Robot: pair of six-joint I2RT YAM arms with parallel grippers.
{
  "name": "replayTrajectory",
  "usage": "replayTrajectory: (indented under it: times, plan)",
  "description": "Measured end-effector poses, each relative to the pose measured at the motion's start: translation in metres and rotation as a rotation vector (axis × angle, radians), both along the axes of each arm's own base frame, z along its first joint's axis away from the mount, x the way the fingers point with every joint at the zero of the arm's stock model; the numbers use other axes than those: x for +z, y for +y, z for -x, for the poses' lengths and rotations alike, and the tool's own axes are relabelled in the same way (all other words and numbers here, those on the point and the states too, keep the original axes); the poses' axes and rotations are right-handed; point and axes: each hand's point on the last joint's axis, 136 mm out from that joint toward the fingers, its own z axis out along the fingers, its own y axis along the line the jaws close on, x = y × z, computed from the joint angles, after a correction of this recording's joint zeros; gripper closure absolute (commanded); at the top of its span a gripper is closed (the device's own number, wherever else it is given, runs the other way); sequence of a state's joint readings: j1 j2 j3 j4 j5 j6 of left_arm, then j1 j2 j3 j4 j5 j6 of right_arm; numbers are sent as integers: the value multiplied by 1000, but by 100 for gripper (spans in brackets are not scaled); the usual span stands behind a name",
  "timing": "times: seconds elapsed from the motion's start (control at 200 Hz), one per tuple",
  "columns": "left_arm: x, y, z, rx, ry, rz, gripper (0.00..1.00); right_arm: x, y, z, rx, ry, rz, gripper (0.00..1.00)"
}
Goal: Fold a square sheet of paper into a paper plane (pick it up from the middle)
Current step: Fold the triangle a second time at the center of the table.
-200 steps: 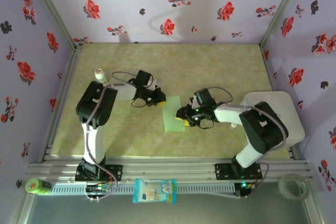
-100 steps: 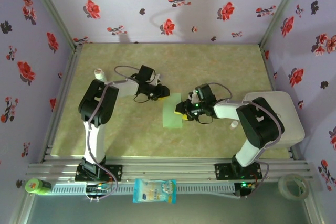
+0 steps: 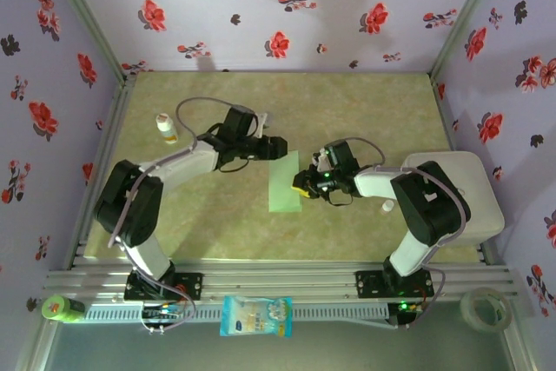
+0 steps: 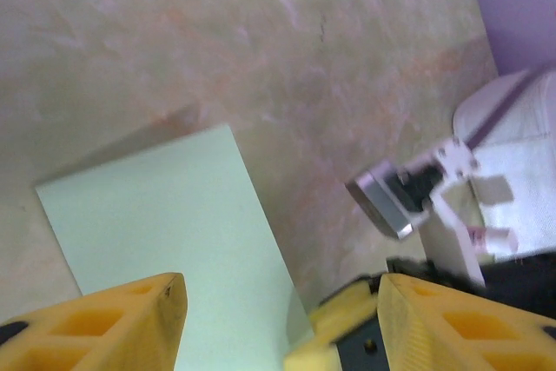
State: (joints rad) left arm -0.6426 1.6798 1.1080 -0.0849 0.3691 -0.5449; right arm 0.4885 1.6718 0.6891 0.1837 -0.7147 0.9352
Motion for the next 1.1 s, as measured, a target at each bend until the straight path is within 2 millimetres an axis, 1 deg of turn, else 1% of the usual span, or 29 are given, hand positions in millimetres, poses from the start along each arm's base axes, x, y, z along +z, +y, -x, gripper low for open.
replayTrajectory:
  times: [0.09, 0.11, 0.21, 0.275, 0.325, 0.425, 0.505, 0.56, 0.615, 0.69, 0.79, 0.99, 1.1]
  plan:
    - [-2, -3, 24, -29, -60, -47, 40, 0, 0, 0, 0, -1, -1, 77]
    - [-3, -4, 32, -42, -79, -58, 40, 0, 0, 0, 0, -1, 0, 77]
    - [-10, -2, 63, -86, -159, -96, 41, 0, 0, 0, 0, 0, 0, 78]
    - [-17, 2, 80, -114, -212, -116, 42, 0, -1, -1, -3, -1, 1, 78]
    - [-25, 6, 90, -129, -259, -128, 45, 0, -1, -1, -3, -2, 1, 78]
    - [-41, 8, 110, -179, -381, -169, 44, 0, -2, -1, -1, -5, 1, 79]
    - [-52, 0, 133, -259, -497, -228, 41, 0, -2, -2, -1, -6, 2, 79]
    - [-54, -11, 146, -304, -577, -261, 40, 0, -2, -2, -1, -7, 1, 79]
    - [-55, -21, 154, -342, -652, -292, 39, 1, -2, -2, -1, -8, 1, 79]
    - [-58, -30, 160, -370, -739, -353, 37, 1, -2, -2, -1, -9, 0, 78]
    - [-63, -37, 160, -368, -827, -432, 33, 2, -2, -2, -1, -11, -1, 78]
    - [-73, -35, 142, -301, -911, -572, 31, 7, -2, -3, -5, -27, -6, 78]
    - [-74, -37, 133, -263, -934, -607, 32, 12, -1, -4, -5, -39, -12, 78]
